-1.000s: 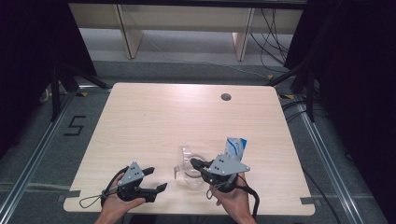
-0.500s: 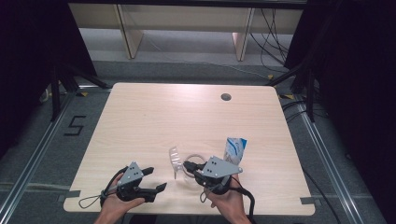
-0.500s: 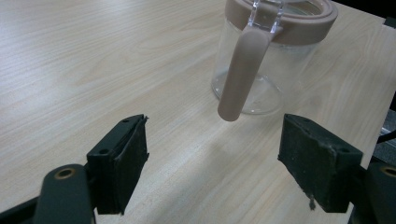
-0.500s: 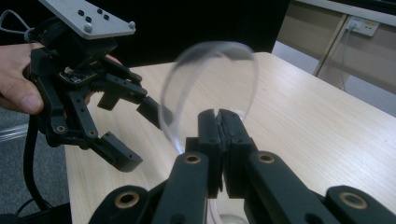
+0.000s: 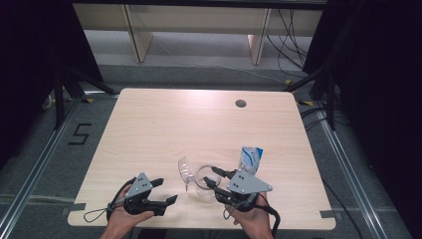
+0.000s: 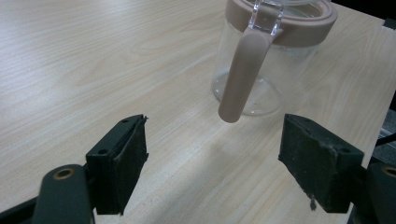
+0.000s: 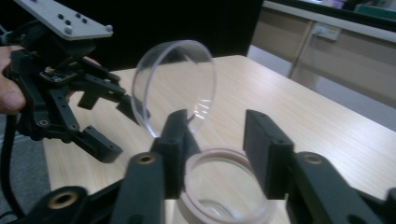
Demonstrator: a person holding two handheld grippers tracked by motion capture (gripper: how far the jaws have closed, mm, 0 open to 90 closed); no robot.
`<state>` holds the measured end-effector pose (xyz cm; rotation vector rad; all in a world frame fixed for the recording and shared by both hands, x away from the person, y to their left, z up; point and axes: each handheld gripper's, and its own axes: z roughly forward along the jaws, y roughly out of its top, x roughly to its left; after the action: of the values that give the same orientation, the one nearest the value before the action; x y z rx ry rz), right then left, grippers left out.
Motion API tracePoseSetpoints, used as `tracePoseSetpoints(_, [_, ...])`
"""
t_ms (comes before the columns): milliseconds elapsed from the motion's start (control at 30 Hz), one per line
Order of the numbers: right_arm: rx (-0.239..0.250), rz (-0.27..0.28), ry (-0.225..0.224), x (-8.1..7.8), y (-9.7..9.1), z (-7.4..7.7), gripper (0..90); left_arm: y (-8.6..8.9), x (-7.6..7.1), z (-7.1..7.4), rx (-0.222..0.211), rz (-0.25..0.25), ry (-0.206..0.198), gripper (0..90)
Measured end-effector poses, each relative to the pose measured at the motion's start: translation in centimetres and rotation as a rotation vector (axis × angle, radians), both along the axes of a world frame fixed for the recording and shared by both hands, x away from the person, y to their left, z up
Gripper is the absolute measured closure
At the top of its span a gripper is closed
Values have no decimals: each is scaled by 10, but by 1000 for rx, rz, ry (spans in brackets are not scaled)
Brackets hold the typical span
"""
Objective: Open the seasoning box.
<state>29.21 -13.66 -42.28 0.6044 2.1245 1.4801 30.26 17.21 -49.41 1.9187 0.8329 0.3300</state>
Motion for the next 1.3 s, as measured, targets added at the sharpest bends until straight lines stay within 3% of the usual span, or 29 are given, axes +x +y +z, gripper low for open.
tracePoseSetpoints(67, [9, -25, -17, -5, -8, 0, 548, 0, 0, 0, 1, 1, -2, 227])
tracePoseSetpoints(133, [39, -50, -6, -10, -13, -3, 535, 0, -1, 1, 5, 10, 0, 227])
tracePoseSetpoints(200, [25, -85, -30, -15, -19, -5, 507, 1, 0, 1, 3, 8, -2, 227])
tracePoseSetpoints(300, [38, -129, 0, -23, -26, -12, 485, 1, 0, 1, 0, 0, -2, 227])
tracePoseSetpoints(333, [29, -140, -25, -24, -30, -15, 482, 1, 0, 1, -1, 1, -3, 227])
tracePoseSetpoints(400, [42, -156, 27, -30, -33, -22, 471, 0, 0, 1, -7, 6, 5, 227])
tracePoseSetpoints(467, [51, -189, 51, -33, -38, -28, 456, 0, 0, 0, 0, 4, -3, 227])
tracePoseSetpoints(500, [55, -202, 23, -33, -41, -30, 456, 0, 0, 1, -1, 1, -1, 227])
tracePoseSetpoints(533, [46, -224, 53, -36, -44, -30, 450, 0, 0, 1, -3, 2, -2, 227])
tracePoseSetpoints(567, [57, -218, 53, -36, -46, -31, 444, 0, 0, 1, -2, 2, -2, 227])
tracePoseSetpoints(667, [77, -267, 55, -39, -56, -32, 438, 0, -1, 1, 6, 8, 0, 227])
tracePoseSetpoints(767, [85, -309, 85, -43, -65, -36, 430, 0, -1, 1, 10, 1, -2, 227])
tracePoseSetpoints(800, [70, -321, 68, -42, -68, -36, 415, -1, -1, 0, 0, 2, -1, 227])
tracePoseSetpoints(933, [80, -383, 76, -40, -78, -42, 363, -1, 0, 0, -2, -2, 0, 227])
tracePoseSetpoints(967, [82, -397, 101, -40, -79, -42, 341, -1, 0, 0, -3, -1, 0, 227])
tracePoseSetpoints(1000, [66, -412, 80, -38, -81, -43, 333, -1, 0, 0, -3, -2, 1, 227])
tracePoseSetpoints(1100, [72, -458, 93, -34, -84, -46, 265, -1, 0, 0, 4, -4, 1, 227])
tracePoseSetpoints(1300, [91, -475, 90, -23, -85, -51, 204, -2, 0, 0, 11, 0, 0, 227])
